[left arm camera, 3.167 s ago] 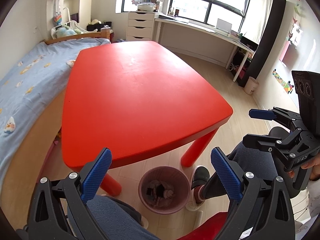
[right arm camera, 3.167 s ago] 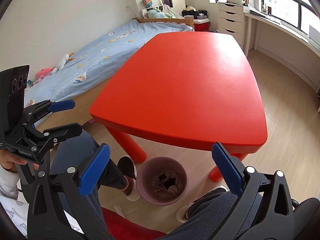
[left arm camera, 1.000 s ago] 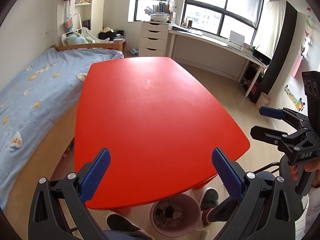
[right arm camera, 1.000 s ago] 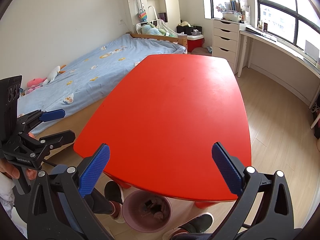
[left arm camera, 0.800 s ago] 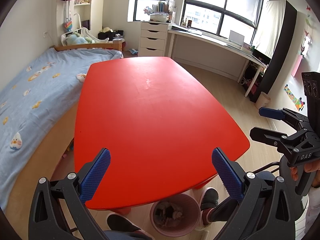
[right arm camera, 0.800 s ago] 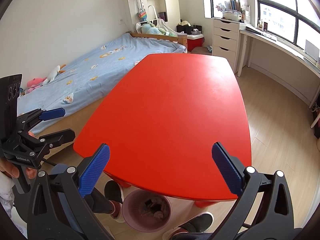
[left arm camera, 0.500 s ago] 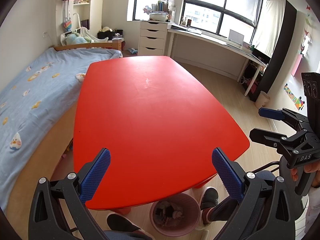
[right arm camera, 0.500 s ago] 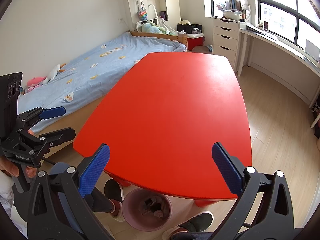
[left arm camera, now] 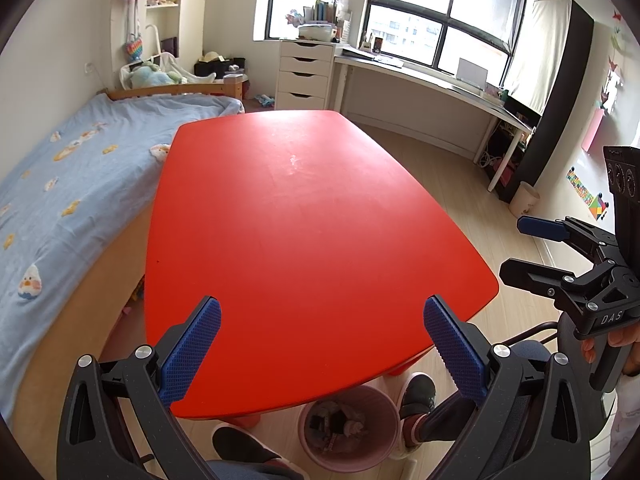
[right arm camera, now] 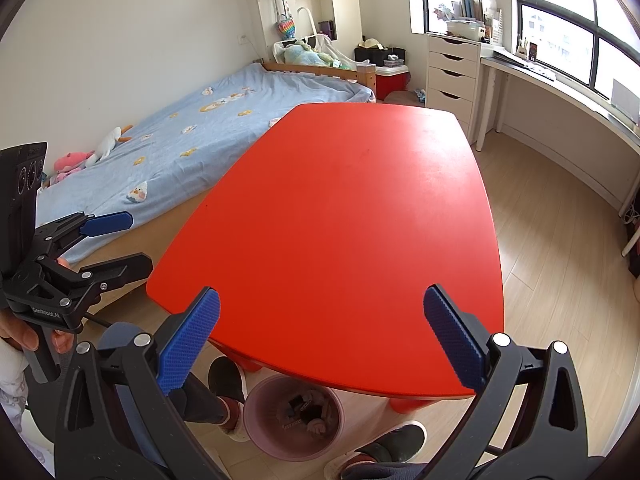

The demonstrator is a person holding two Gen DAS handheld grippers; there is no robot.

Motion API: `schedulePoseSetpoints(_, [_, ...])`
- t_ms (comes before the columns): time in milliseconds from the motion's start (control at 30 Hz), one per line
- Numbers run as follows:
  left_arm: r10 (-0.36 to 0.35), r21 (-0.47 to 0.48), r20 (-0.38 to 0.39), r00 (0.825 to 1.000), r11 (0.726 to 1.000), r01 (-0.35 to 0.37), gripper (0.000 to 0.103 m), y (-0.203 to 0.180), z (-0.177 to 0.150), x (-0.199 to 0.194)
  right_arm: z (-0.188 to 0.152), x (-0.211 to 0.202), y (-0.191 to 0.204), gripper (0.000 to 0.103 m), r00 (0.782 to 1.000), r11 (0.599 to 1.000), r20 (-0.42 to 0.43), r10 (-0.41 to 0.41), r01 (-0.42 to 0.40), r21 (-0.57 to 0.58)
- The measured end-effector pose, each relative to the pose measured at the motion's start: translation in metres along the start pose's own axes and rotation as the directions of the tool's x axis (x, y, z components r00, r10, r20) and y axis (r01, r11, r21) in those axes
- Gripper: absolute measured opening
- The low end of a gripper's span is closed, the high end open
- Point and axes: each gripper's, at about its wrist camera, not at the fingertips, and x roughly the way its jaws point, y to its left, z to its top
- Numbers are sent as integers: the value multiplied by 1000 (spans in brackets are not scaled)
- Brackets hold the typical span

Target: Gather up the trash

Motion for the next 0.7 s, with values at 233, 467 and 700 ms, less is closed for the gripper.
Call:
schedulePoseSetpoints(233, [-4,-3,1,1000,1000,4,97,0,-2,1,-6,2,0,100,1000,1000,-4,2,-2,-3])
schedulePoseSetpoints(467, [-10,-8,4,1000,1000,10,97,-2,-2,1,-6,3,1,100,1000,1000,-6,0,0,-5])
schedulePoseSetpoints(700, [7,14,5,1000,1000,-7,97,-7,-2,1,-8,3,1,100,1000,1000,-4,1,-1,-4])
